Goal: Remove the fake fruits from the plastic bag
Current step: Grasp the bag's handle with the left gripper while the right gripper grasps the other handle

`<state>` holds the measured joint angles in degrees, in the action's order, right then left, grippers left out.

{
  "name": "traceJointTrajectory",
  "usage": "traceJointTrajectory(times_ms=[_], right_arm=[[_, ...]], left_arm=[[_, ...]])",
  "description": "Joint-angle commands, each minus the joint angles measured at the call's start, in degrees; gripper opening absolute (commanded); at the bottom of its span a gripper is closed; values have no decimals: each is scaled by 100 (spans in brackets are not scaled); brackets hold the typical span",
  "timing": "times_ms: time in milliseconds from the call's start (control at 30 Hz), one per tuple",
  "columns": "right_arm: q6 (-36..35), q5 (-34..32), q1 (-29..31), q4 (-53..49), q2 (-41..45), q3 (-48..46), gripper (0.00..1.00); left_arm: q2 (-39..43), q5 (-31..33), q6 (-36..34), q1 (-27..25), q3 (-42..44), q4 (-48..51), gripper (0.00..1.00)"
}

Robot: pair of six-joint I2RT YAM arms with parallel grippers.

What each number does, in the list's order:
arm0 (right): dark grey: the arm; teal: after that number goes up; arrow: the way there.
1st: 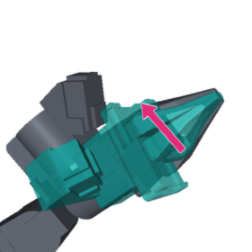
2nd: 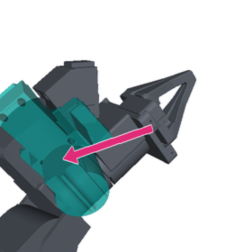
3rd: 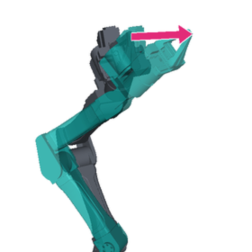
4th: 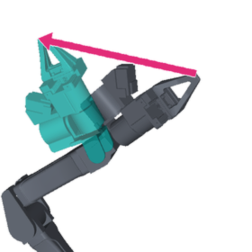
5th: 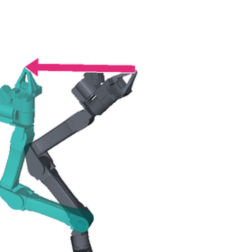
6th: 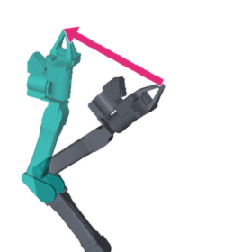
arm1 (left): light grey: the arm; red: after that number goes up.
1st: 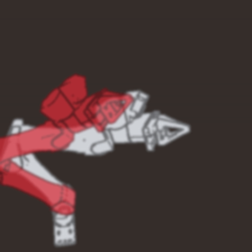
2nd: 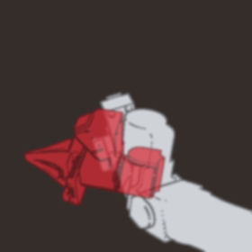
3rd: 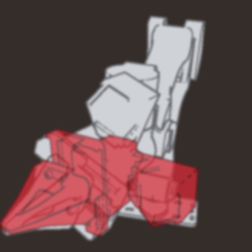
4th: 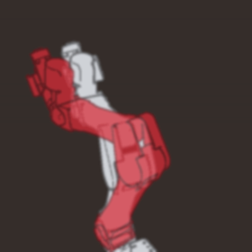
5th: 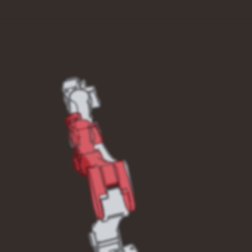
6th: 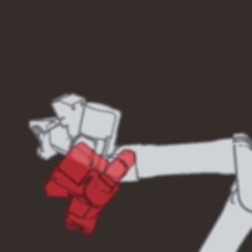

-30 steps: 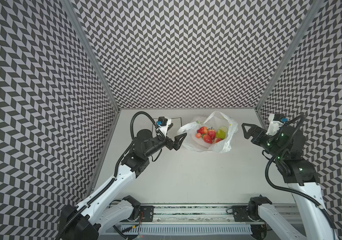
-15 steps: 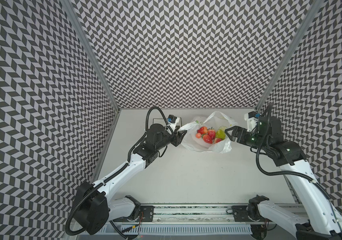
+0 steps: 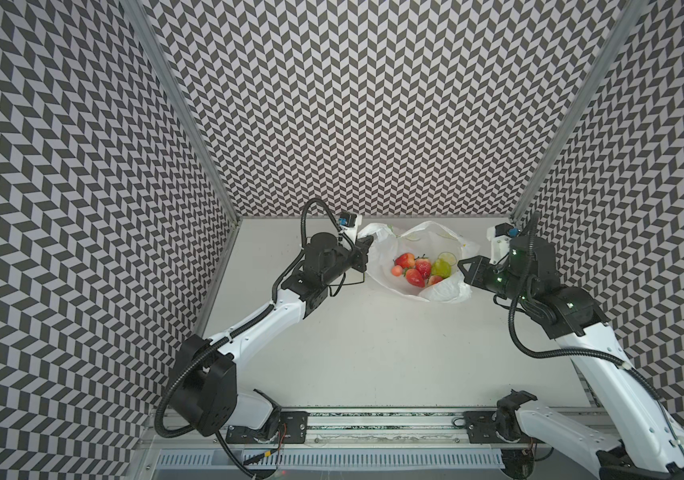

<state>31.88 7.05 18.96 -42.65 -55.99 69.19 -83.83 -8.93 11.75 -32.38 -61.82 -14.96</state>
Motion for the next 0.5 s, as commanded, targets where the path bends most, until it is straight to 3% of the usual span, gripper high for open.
traceJointTrajectory(times_ms=[0, 133, 367, 467], right_arm=[[-164, -265, 11, 517, 348, 20, 6], [-606, -532, 11, 378, 532, 170, 5], [-1121, -1567, 11, 265, 634, 449, 5], [-1143, -1583, 11, 293, 702, 329, 5]], left_arm=[[-472, 139, 318, -118, -532, -558, 0], [-1177, 99, 319, -326, -1403, -797, 0], [-2690, -196, 363, -684, -3349, -999, 0], [-3173, -254, 363, -743, -4091, -902, 0]])
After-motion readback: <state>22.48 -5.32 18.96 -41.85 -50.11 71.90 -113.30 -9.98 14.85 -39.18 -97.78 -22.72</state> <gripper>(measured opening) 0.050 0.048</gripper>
